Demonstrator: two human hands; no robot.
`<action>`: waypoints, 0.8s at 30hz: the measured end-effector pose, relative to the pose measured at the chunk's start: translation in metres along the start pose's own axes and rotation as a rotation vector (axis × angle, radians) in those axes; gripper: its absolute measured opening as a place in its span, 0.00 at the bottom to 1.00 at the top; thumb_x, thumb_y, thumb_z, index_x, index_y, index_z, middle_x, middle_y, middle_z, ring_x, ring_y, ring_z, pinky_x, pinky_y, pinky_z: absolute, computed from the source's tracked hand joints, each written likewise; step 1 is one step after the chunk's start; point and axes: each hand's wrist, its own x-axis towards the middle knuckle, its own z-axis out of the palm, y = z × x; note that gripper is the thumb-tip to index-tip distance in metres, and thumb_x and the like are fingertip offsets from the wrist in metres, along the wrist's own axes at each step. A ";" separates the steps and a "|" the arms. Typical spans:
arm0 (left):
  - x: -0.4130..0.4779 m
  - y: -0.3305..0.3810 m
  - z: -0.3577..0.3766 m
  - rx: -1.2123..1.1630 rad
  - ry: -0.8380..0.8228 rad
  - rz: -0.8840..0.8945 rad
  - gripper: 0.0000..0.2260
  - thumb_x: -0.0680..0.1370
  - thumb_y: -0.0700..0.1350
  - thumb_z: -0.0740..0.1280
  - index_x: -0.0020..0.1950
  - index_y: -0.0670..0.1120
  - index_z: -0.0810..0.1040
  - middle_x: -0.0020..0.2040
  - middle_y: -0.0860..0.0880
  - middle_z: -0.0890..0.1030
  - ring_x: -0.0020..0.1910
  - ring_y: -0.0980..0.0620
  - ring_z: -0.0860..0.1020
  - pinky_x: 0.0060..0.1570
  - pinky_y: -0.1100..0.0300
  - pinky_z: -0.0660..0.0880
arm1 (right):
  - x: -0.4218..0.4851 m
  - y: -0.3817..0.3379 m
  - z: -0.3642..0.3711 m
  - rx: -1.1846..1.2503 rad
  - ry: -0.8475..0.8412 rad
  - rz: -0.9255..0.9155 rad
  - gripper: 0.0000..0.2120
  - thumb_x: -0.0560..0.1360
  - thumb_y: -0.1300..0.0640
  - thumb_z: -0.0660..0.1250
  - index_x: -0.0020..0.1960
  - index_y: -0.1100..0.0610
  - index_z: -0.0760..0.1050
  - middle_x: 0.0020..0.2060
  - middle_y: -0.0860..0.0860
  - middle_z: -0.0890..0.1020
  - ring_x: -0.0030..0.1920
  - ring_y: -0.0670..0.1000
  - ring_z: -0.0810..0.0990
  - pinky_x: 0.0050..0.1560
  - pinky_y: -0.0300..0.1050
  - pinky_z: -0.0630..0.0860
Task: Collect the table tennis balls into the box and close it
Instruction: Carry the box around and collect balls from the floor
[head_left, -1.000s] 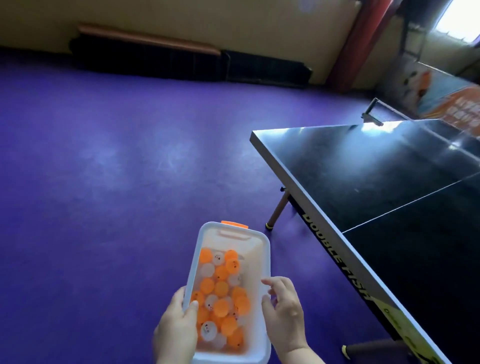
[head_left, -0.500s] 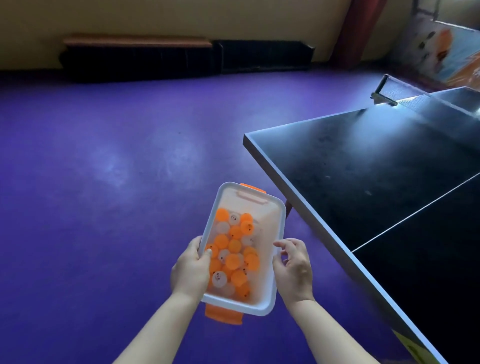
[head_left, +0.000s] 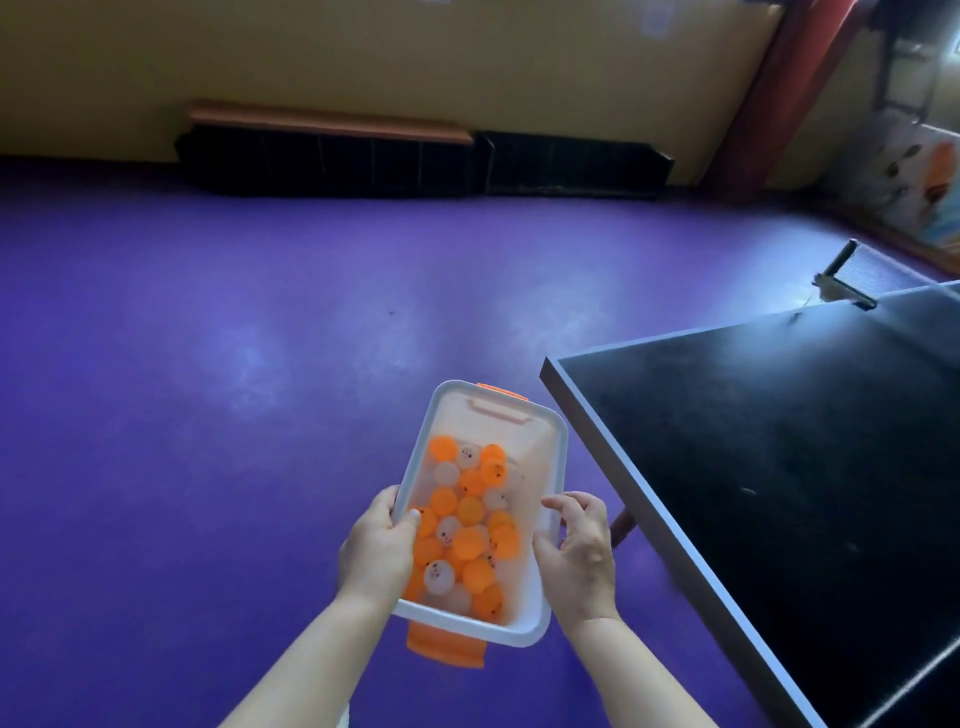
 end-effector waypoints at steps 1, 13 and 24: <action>0.023 0.003 -0.010 -0.015 0.001 0.001 0.12 0.80 0.50 0.59 0.63 0.54 0.72 0.51 0.53 0.81 0.52 0.48 0.78 0.51 0.52 0.76 | 0.016 -0.012 0.015 0.003 -0.011 0.014 0.16 0.70 0.64 0.70 0.56 0.53 0.77 0.52 0.46 0.71 0.47 0.47 0.74 0.41 0.41 0.77; 0.260 0.044 -0.111 -0.064 0.046 -0.031 0.11 0.80 0.51 0.59 0.62 0.54 0.73 0.50 0.54 0.81 0.50 0.50 0.79 0.51 0.48 0.79 | 0.184 -0.139 0.164 0.050 -0.140 0.045 0.19 0.74 0.64 0.67 0.63 0.52 0.72 0.55 0.44 0.66 0.49 0.46 0.71 0.45 0.37 0.71; 0.441 0.109 -0.055 -0.094 0.018 -0.077 0.07 0.80 0.47 0.60 0.56 0.56 0.72 0.47 0.54 0.80 0.46 0.52 0.79 0.47 0.51 0.79 | 0.379 -0.115 0.231 0.129 -0.161 0.044 0.18 0.75 0.66 0.64 0.62 0.50 0.74 0.54 0.45 0.70 0.50 0.42 0.71 0.43 0.28 0.69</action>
